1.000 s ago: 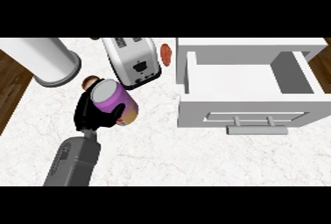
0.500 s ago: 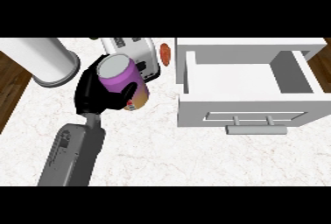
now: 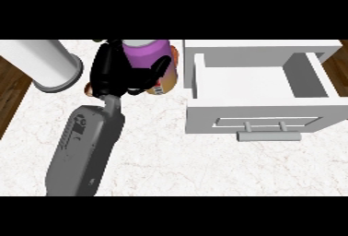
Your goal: Pick up the can, place it into the drawer and close the drawer
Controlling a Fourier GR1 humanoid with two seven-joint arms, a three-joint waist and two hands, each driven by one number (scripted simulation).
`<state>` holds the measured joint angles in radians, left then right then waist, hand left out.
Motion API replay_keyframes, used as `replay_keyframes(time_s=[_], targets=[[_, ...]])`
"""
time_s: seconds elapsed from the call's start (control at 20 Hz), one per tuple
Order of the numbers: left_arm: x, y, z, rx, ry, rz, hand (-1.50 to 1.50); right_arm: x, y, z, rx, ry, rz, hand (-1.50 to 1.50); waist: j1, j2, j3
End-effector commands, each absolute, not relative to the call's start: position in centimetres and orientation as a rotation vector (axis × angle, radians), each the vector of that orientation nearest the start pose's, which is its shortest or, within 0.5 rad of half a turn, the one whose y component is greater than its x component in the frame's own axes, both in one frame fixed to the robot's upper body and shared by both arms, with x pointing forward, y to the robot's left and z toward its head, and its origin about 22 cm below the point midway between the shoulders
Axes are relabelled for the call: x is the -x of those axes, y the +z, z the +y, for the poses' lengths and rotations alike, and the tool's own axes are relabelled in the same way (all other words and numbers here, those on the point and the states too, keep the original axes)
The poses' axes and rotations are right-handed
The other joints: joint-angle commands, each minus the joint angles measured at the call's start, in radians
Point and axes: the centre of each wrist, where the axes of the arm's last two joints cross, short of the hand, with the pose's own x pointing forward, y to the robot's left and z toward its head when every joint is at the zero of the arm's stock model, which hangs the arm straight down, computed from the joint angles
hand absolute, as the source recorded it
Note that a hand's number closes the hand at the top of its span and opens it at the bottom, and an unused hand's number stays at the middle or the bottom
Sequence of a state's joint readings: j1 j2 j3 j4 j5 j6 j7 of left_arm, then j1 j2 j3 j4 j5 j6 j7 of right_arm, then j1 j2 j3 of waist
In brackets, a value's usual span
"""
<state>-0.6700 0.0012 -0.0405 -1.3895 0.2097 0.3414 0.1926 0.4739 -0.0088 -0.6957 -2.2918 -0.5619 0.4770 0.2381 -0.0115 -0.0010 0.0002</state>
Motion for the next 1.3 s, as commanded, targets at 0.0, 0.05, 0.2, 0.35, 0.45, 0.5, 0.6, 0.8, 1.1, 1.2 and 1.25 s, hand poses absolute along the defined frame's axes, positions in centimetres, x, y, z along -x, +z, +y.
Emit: replay_keyframes(time_s=[0.0, 0.05, 0.2, 0.35, 0.45, 0.5, 0.6, 0.8, 1.1, 1.2, 1.25], targets=[[-37.0, 17.0, 12.3, 0.221, 0.124, -1.721, 1.5, -6.3, 12.1, -35.6, 0.163, -0.147, -1.789, -1.5, 0.0, 0.001, 0.0], [-37.1, 16.5, 11.1, 0.208, 0.115, -1.74, 1.5, -5.7, 12.2, -36.5, 0.167, -0.159, -1.778, -1.5, -0.002, 0.001, 0.0], [-38.1, 17.2, 8.1, 0.186, 0.127, -1.738, 1.5, -6.9, 12.4, -37.1, 0.137, -0.134, -1.775, -1.5, -0.011, 0.003, 0.0], [-38.7, 19.1, 6.5, 0.219, 0.094, -1.742, 1.5, -8.5, 12.4, -36.0, 0.159, -0.128, -1.793, -1.5, -0.009, 0.005, 0.0], [-38.3, 18.6, 6.1, 0.207, 0.108, -1.727, 1.5, -5.7, 12.4, -36.1, 0.148, -0.135, -1.796, -1.5, -0.014, 0.001, 0.0], [-39.0, 19.2, 5.8, 0.205, 0.1, -1.733, 1.5, -7.1, 12.8, -35.0, 0.14, -0.144, -1.786, -1.5, -0.01, 0.003, 0.0], [-40.0, 19.4, 4.8, 0.178, 0.096, -1.741, 1.5, -5.8, 11.4, -36.9, 0.141, -0.129, -1.784, -1.5, -0.025, 0.005, 0.001], [-40.4, 20.5, 3.9, 0.198, 0.081, -1.741, 1.5, -6.6, 12.3, -35.7, 0.15, -0.14, -1.785, -1.5, -0.014, 0.004, 0.0], [-41.8, 20.1, 2.1, 0.16, 0.084, -1.716, 1.5, -7.3, 11.9, -35.7, 0.146, -0.131, -1.82, -1.5, -0.034, 0.008, 0.001], [-40.6, 23.4, -0.2, 0.182, 0.055, -1.714, 1.5, -7.4, 11.9, -37.0, 0.147, -0.144, -1.799, -1.5, -0.028, 0.004, 0.001], [-41.6, 21.4, 0.7, 0.174, 0.062, -1.712, 1.5, -6.6, 11.4, -36.5, 0.13, -0.123, -1.797, -1.5, -0.042, 0.008, 0.001]])
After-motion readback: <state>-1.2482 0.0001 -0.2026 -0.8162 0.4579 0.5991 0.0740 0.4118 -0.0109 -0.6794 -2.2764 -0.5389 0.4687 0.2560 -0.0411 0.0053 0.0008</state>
